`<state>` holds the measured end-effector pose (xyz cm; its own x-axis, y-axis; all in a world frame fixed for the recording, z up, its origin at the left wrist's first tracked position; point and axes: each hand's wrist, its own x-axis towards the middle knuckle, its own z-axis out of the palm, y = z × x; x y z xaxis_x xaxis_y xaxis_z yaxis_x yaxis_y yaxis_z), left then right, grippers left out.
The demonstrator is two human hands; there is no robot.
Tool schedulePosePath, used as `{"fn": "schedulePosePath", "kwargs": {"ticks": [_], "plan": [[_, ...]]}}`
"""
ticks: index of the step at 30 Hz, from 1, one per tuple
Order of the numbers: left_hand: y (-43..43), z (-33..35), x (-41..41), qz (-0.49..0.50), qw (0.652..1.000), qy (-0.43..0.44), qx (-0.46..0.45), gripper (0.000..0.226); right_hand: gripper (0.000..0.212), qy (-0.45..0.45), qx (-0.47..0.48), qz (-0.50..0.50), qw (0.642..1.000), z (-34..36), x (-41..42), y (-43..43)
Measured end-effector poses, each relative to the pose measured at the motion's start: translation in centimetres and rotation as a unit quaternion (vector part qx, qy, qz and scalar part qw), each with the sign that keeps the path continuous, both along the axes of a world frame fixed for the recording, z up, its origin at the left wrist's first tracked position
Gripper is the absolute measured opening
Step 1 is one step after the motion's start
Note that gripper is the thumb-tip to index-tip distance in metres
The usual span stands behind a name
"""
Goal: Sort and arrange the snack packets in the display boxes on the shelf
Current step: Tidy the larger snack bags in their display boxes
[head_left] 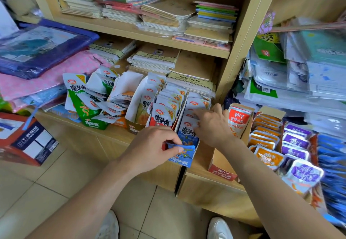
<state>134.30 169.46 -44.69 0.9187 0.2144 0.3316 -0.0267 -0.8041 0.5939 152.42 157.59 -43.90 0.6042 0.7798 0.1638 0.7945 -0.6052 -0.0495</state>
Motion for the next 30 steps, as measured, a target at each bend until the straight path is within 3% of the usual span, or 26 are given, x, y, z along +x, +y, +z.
{"fn": "schedulePosePath", "kwargs": {"ticks": [5,9,12,16,21,24,26,30], "plan": [[-0.1,-0.1,0.1,-0.001,1.000,0.004,-0.004,0.003,0.026,0.040,-0.029,-0.012,0.999,-0.1,0.2,0.6],[0.0,-0.1,0.1,0.003,1.000,0.003,-0.004,0.003,0.016,0.016,-0.016,-0.010,1.000,-0.3,0.0,0.8],[-0.2,-0.1,0.6,0.014,1.000,-0.022,-0.003,0.004,0.013,0.011,0.037,-0.002,0.999,-0.3,0.6,0.6],[-0.2,0.5,2.1,0.057,0.995,-0.069,0.048,0.003,0.006,0.038,0.186,0.045,0.981,0.8,1.9,0.3],[0.8,0.9,5.1,0.126,0.984,-0.116,0.054,0.004,0.004,0.244,0.263,0.105,0.927,3.3,2.6,-0.5],[1.1,0.2,6.5,0.142,0.979,-0.129,0.074,0.009,0.008,0.381,0.273,0.094,0.879,3.1,2.4,-1.0],[1.1,-0.2,7.1,0.143,0.977,-0.133,0.085,0.018,0.013,0.426,0.260,0.086,0.862,2.7,2.3,-1.2],[0.9,0.1,7.0,0.140,0.980,-0.124,0.067,0.041,0.018,0.293,0.218,0.109,0.924,1.5,1.7,-1.6]]}}
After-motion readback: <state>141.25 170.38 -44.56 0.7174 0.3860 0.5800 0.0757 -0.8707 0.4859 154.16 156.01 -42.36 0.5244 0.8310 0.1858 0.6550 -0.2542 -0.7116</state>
